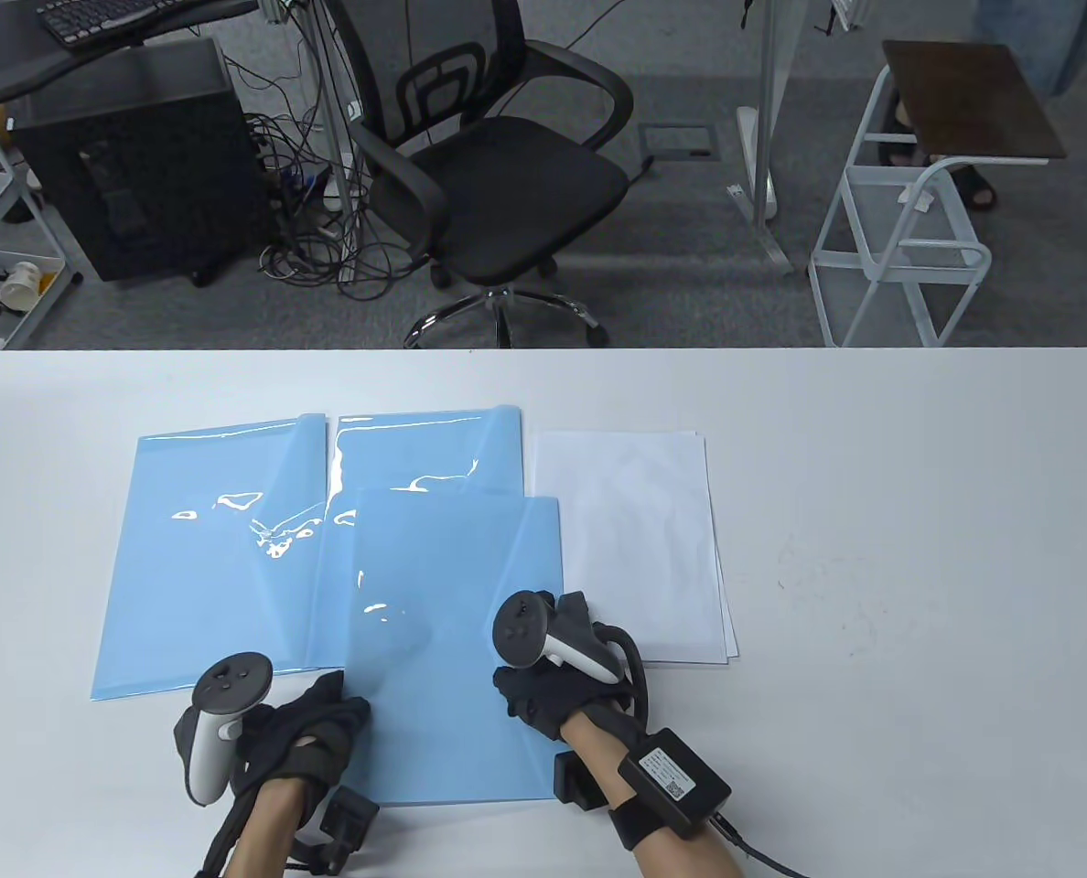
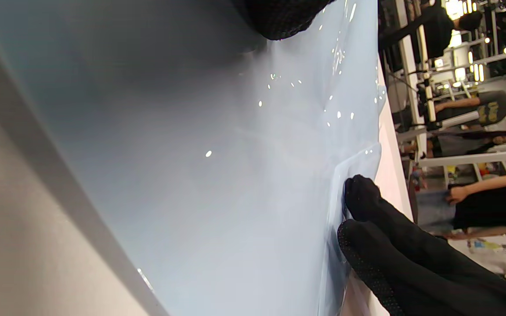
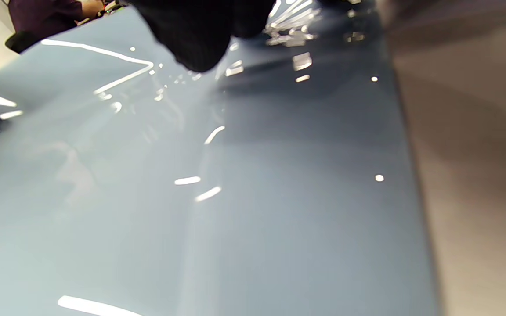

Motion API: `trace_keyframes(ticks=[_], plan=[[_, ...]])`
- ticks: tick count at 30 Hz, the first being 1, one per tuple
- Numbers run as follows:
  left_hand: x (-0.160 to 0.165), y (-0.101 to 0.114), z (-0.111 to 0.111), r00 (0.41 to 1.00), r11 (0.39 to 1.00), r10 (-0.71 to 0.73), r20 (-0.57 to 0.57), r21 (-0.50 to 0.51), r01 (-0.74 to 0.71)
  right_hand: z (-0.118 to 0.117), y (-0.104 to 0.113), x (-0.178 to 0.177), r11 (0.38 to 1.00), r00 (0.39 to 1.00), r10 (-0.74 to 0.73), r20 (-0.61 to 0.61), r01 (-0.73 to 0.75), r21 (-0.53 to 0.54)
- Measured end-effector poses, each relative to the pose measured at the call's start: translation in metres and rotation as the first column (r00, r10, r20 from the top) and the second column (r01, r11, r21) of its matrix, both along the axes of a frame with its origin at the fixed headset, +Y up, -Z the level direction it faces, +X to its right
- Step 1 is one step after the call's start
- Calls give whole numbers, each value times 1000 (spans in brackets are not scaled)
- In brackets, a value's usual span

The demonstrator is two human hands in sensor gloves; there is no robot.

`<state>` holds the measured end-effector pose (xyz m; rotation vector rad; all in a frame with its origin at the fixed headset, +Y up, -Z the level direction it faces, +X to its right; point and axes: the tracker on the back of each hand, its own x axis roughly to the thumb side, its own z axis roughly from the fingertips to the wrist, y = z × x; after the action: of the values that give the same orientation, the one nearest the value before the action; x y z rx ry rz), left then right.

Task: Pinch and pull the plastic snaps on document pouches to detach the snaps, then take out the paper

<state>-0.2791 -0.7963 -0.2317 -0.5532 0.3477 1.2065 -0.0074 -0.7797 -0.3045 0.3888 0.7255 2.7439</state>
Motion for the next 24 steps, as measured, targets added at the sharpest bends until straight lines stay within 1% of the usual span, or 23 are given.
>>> trace_keyframes(ticks=[6,7,10,15,16,20,22,24], plan=[[0,0,0,1000,1000,-16,3,1,16,-6,0,-3,1000,1000,28,-6,-28,0],[0,0,0,1000,1000,-18,2,0,18,-8,0,-3,999,998,53,-17,-53,5],[1,0,0,1000,1000,-25,5,0,25,-10,0,-5,999,999,51,-15,-50,15],[1,0,0,1000,1000,-26,4,2,26,-6,1,-5,998,998,61,-16,-61,-19],[1,0,0,1000,1000,-25,2,2,25,-4,3,-4,999,999,52,-13,-52,-12],[1,0,0,1000,1000,-26,4,6,26,0,15,4,996,1000,-22,17,20,82],[1,0,0,1000,1000,-26,5,7,26,3,25,12,990,997,-62,36,57,128],[2,0,0,999,999,-33,5,9,33,6,36,21,985,994,-94,51,85,147]])
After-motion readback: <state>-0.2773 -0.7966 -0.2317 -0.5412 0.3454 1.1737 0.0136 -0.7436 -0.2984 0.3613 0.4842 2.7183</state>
